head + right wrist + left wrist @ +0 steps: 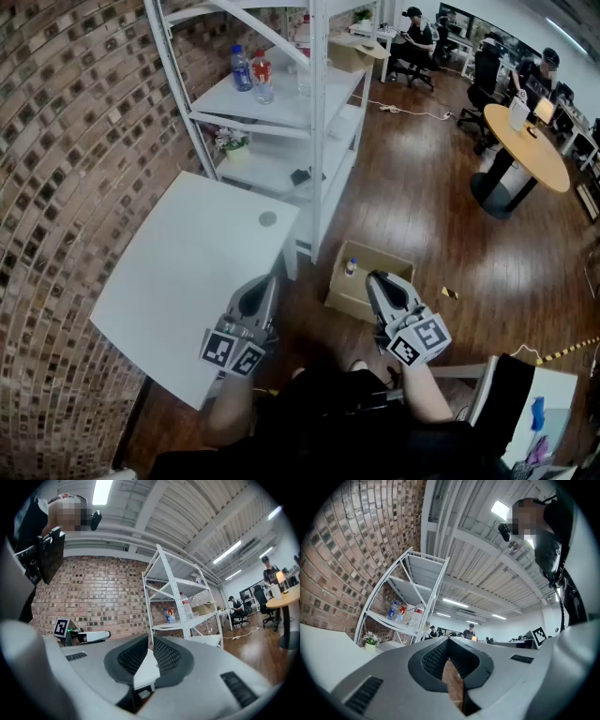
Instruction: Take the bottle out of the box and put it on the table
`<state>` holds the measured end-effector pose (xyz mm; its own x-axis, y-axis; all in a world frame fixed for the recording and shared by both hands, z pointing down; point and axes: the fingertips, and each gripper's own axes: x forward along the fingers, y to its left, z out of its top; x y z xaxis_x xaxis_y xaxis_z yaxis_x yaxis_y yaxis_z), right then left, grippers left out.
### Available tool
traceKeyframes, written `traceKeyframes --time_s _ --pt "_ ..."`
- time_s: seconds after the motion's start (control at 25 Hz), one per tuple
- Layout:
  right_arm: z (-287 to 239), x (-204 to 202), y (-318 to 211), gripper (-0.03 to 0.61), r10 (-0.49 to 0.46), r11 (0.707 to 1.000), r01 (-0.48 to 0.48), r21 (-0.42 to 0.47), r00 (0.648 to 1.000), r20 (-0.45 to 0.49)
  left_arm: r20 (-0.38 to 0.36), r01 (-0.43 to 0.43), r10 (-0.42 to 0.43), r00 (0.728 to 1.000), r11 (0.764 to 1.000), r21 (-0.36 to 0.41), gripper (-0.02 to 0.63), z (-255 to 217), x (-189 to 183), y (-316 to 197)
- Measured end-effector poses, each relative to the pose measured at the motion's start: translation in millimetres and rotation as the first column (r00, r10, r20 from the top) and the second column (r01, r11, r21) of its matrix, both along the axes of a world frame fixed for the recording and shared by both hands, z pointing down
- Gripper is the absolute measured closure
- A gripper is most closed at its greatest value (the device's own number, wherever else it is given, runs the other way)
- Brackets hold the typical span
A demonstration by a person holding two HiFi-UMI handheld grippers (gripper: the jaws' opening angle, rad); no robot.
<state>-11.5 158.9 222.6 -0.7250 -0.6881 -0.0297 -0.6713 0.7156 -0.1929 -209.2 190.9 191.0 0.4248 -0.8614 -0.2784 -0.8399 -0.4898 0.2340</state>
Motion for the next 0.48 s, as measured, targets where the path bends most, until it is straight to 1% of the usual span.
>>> traceKeyframes --time_s 0.12,0.24,0.32,0.48 --pt "0 7 -3 0.543 0.031 1.000 -0.031 -0.004 0.999 -0.020 -0.023 -0.005 0.005 1.000 1.000 0.003 0.614 1 -5 -7" --pt "-1 9 -9 0.543 0.019 1.000 -0.018 0.014 0.998 -0.056 -0.032 0.002 -0.002 0.999 1.000 0.003 0.614 -1 -9 -13" --pt "-5 16 -21 0.543 0.013 0.999 -0.011 0.035 0.998 -0.068 -0.016 0.011 -0.011 1.000 1.000 0.009 0.614 -3 -4 -21" --pt "-23 36 -48 0.543 0.025 0.996 -0.020 0.086 0.998 -0.056 0.022 0.040 -0.040 0.999 0.999 0.027 0.614 -13 10 -44"
